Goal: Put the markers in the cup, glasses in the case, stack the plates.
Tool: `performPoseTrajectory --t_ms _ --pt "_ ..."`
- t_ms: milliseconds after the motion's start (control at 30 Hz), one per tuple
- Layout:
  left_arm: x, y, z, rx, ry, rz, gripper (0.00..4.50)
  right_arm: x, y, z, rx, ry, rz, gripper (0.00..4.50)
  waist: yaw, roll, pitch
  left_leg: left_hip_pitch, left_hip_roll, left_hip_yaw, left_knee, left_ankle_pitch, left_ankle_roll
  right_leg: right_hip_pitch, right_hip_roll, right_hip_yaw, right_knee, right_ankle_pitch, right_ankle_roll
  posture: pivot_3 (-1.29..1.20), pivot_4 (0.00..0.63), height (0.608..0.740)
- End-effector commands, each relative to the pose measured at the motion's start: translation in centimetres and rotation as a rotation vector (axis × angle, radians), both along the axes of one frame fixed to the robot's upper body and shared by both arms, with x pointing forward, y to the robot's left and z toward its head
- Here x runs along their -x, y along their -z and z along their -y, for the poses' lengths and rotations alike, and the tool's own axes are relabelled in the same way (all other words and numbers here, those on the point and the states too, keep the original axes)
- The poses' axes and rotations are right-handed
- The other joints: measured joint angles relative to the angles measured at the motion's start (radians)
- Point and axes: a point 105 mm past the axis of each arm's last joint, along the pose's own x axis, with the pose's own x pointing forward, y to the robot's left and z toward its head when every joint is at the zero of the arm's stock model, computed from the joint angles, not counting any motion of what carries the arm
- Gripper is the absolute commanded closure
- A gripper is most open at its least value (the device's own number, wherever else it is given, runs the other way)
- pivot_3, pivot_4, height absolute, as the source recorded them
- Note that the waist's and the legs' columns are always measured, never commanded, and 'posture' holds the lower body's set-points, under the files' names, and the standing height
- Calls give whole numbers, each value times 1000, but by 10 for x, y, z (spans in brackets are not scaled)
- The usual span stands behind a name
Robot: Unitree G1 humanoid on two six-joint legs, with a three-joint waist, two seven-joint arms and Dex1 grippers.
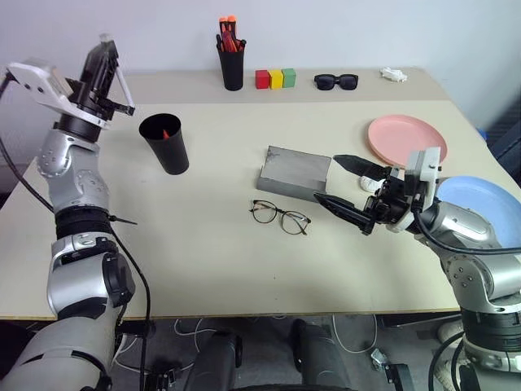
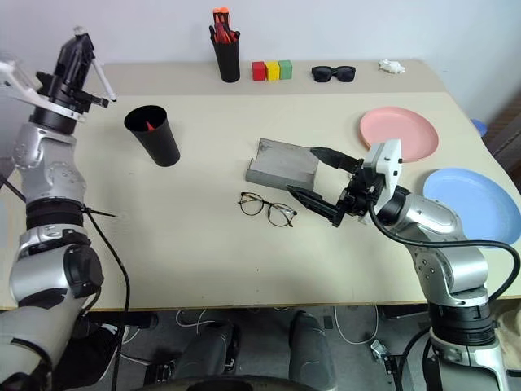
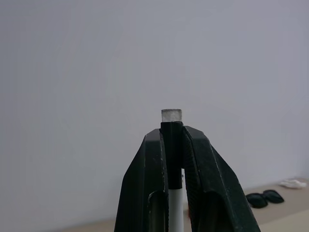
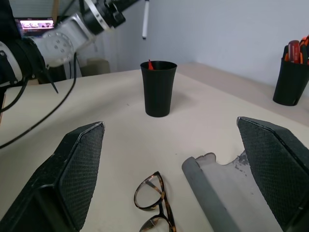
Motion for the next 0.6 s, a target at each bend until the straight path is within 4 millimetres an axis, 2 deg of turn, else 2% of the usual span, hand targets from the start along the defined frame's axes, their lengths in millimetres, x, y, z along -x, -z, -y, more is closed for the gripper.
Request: performPoseTrajectory --t_ms 33,167,233,300,367,467,600 --pt "-1 -8 -6 10 -23 32 4475 2 -13 -1 35 -8 57 0 -2 0 0 0 0 0 0 0 0 0 0 0 0 0 0 0 150 740" --pt "-7 7 -1 -17 -18 -2 4475 -2 -21 4 27 9 77 0 -2 0 0 0 0 0 0 0 0 0 0 0 0 0 0 0 150 740" --pt "-8 13 -2 -17 -39 -11 4475 -3 -18 7 29 35 72 0 -1 0 0 0 0 0 0 0 0 0 0 0 0 0 0 0 150 740" --pt "-9 11 -3 11 -44 -10 4475 -2 -18 8 22 37 59 0 1 0 0 0 0 0 0 0 0 0 0 0 0 0 0 0 150 740" --pt "-9 11 4 -23 -1 -10 4475 1 -20 8 16 24 60 0 1 0 0 0 0 0 0 0 0 0 0 0 0 0 0 0 150 740" --pt "-12 10 7 -24 2 -13 4475 -7 -22 13 24 60 76 0 -1 0 0 0 0 0 0 0 0 0 0 0 0 0 0 0 150 740" --pt "-15 17 16 -46 12 -27 4475 -4 -16 10 32 67 78 0 0 0 0 0 0 0 0 0 0 0 0 0 0 0 0 0 150 740"
